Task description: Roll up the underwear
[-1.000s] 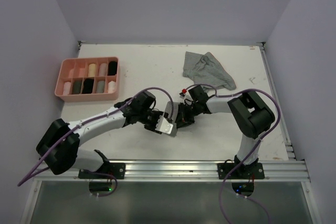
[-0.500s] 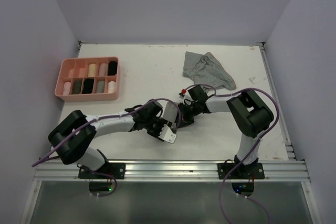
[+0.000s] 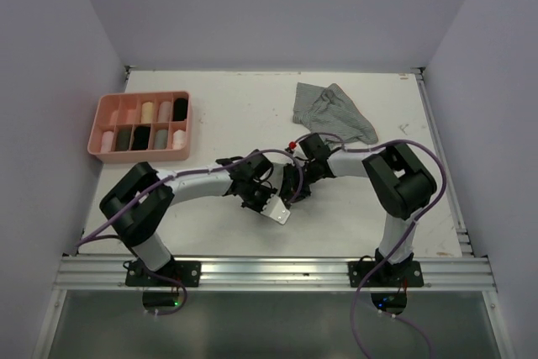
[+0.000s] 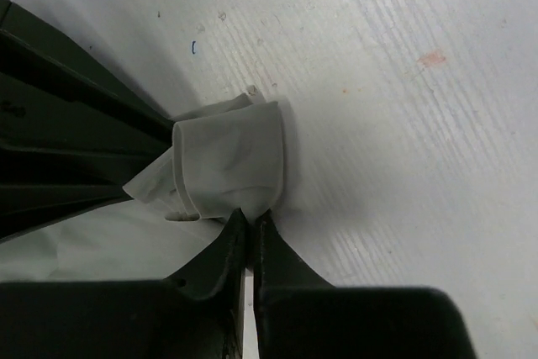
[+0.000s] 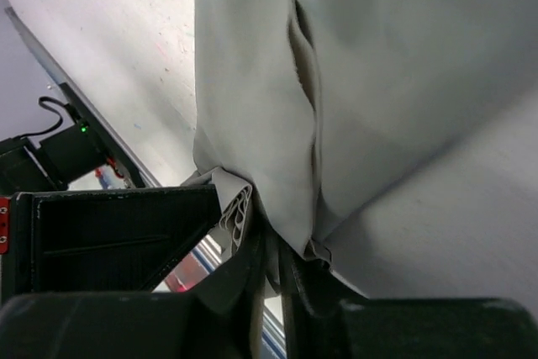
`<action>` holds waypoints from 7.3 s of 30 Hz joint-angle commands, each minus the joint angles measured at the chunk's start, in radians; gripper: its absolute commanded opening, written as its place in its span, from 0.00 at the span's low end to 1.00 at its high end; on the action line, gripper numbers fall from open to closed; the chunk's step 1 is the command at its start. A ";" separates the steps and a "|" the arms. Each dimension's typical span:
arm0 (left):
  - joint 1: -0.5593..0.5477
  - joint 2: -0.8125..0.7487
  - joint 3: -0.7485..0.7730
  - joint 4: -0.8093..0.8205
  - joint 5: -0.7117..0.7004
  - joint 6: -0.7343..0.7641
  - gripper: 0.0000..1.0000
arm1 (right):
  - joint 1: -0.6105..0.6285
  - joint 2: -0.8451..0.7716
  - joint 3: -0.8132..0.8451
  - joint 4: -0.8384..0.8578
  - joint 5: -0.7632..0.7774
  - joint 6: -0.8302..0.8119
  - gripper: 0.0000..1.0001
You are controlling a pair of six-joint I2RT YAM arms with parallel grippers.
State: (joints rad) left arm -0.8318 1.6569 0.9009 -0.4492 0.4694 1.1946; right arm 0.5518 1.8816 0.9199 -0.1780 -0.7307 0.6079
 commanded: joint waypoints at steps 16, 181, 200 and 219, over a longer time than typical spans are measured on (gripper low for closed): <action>0.062 0.398 0.455 -0.614 0.213 -0.141 0.00 | -0.188 -0.528 0.007 -0.299 0.313 -0.254 0.36; 0.263 0.486 0.343 -0.652 0.304 -0.113 0.00 | -0.098 -0.603 -0.102 0.018 0.195 -0.384 0.50; 0.307 0.781 0.576 -0.867 0.351 0.017 0.05 | 0.494 -0.428 -0.098 0.093 0.499 -0.861 0.61; 0.307 0.804 0.592 -0.856 0.354 0.007 0.06 | 0.580 -0.233 -0.067 0.227 0.534 -0.936 0.51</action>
State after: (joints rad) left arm -0.5301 2.3875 1.4887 -1.4982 0.9756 1.1221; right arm 1.1240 1.6131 0.8196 -0.0017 -0.1928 -0.3054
